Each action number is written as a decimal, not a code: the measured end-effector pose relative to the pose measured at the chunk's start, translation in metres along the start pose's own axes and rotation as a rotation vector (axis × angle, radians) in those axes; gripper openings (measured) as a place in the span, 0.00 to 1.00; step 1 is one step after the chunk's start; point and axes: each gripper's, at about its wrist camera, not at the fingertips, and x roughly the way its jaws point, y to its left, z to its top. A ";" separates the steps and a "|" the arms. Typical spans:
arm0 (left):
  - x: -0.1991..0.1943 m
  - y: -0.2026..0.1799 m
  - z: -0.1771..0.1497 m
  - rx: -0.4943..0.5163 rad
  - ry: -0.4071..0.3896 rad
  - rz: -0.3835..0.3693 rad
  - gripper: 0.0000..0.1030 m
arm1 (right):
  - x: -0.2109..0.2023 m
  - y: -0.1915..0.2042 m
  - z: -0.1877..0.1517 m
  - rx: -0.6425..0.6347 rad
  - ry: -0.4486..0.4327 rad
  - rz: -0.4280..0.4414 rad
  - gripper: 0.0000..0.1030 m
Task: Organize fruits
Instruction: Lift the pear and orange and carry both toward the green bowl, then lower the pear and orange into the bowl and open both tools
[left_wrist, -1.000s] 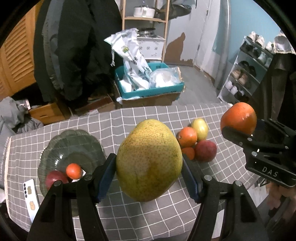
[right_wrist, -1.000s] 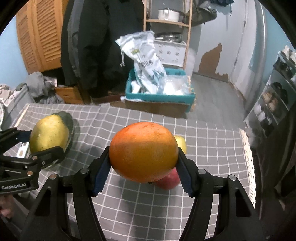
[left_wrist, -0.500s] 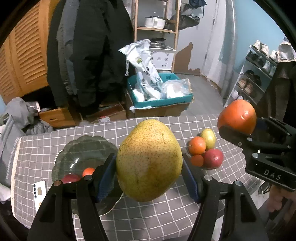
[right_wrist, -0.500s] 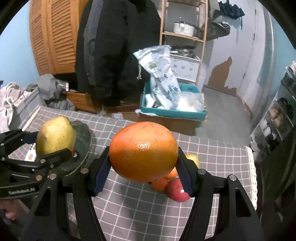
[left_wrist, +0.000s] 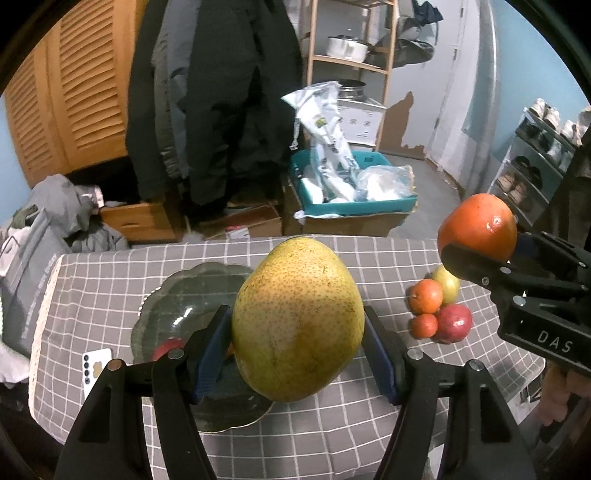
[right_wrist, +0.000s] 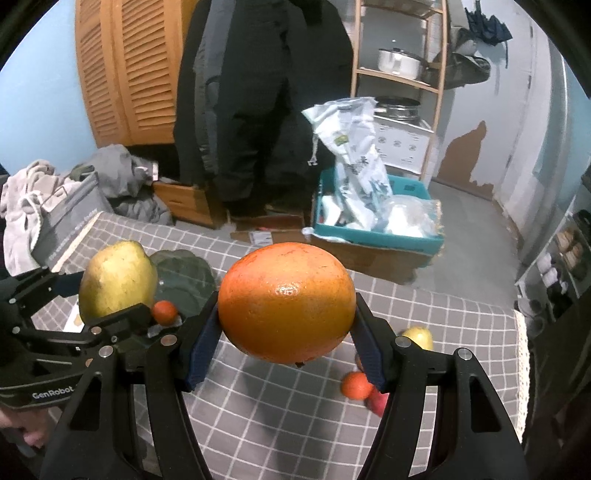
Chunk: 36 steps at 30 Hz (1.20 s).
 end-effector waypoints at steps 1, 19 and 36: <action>0.000 0.003 -0.001 -0.005 0.000 0.004 0.68 | 0.002 0.002 0.001 -0.001 0.002 0.005 0.64; 0.031 0.082 -0.005 -0.115 0.045 0.118 0.68 | 0.067 0.059 0.026 -0.054 0.074 0.094 0.64; 0.094 0.135 -0.018 -0.193 0.173 0.153 0.68 | 0.142 0.096 0.037 -0.094 0.192 0.170 0.64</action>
